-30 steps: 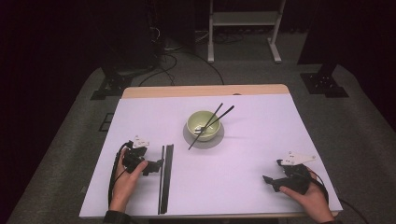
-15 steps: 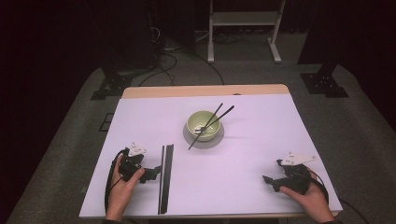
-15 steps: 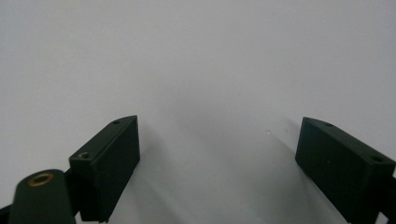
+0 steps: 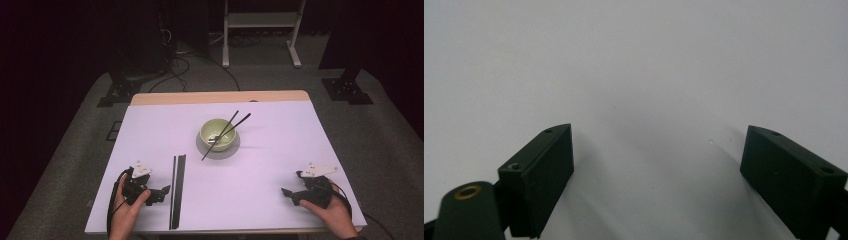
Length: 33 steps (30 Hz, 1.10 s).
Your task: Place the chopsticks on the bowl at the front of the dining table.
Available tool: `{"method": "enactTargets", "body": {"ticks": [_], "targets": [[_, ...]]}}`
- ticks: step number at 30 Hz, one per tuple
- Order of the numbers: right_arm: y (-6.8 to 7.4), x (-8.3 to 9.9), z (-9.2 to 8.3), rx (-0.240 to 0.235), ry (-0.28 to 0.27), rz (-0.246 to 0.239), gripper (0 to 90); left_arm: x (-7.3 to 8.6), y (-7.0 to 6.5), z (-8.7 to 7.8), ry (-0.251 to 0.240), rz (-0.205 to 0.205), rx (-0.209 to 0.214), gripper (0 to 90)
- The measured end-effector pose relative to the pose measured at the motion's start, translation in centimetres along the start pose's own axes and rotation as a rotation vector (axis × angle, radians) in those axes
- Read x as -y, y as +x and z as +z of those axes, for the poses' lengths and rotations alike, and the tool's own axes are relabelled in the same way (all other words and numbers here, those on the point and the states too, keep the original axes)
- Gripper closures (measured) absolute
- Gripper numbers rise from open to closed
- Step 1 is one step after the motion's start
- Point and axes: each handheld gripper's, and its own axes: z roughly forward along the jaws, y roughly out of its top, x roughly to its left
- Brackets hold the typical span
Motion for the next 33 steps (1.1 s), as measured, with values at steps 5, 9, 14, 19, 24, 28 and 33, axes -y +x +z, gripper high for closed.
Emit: {"method": "enactTargets", "body": {"ticks": [5, 9, 14, 19, 24, 28, 33], "targets": [[0.0, 0.0, 0.0, 0.001, 0.000, 0.000, 12.2, 0.8, -0.7, -0.6, 0.006, 0.009, 0.004, 5.5], [0.0, 0.0, 0.0, 0.001, 0.000, -0.001, 12.2, 1.3, -1.5, -0.9, 0.006, 0.013, 0.018, 5.5], [0.0, 0.0, 0.0, 0.001, -0.001, -0.001, 12.2, 2.0, -2.4, -1.0, 0.022, 0.023, 0.028, 5.5], [0.0, 0.0, 0.0, 0.001, 0.000, -0.001, 12.2, 2.6, -3.1, -1.4, 0.026, 0.022, 0.034, 5.5], [0.0, 0.0, 0.0, 0.001, 0.000, -0.001, 12.2, 3.1, -3.5, -1.7, 0.034, 0.023, 0.035, 5.1], [0.0, 0.0, 0.0, 0.001, 0.000, -0.001, 12.2, 3.2, -3.8, -1.7, 0.032, 0.021, 0.039, 2.8], [0.0, 0.0, 0.0, 0.001, 0.000, -0.001, 12.2, 3.3, -4.0, -1.8, 0.035, 0.032, 0.031, 2.6]]}}
